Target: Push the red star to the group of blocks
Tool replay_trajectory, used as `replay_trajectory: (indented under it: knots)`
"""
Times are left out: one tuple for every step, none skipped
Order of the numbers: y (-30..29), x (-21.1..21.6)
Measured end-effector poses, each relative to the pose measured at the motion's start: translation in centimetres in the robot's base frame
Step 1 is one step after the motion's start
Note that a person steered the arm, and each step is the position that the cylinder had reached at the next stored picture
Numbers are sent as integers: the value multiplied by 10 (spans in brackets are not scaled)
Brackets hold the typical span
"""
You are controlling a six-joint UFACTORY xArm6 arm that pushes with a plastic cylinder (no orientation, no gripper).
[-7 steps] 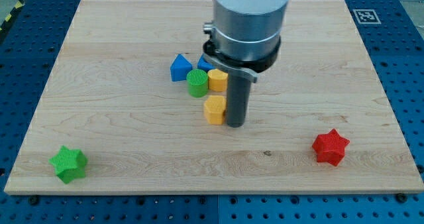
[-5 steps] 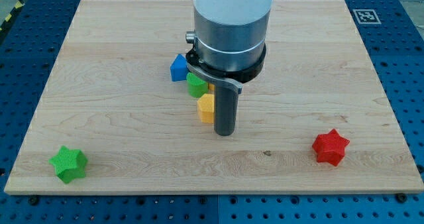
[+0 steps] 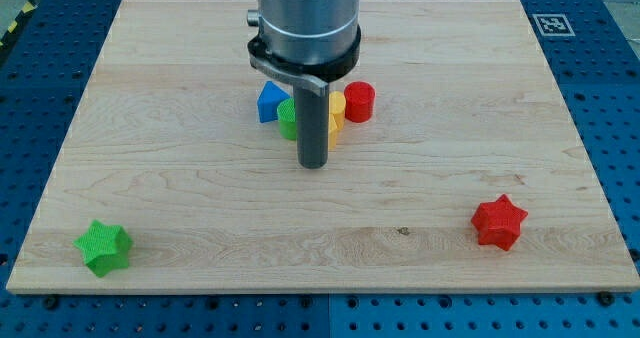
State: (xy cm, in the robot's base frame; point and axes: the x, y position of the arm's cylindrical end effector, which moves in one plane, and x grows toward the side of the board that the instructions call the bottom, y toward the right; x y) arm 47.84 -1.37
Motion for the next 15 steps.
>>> replay_trajectory:
  knots:
    - [4,11]
    - [47,86]
    - [118,127]
    - [197,133]
    - [207,132]
    - [206,118]
    - [197,102]
    - [175,93]
    - [149,91]
    - [134,87]
    - [136,80]
    - [151,79]
    - [164,71]
    - [165,50]
    - [160,33]
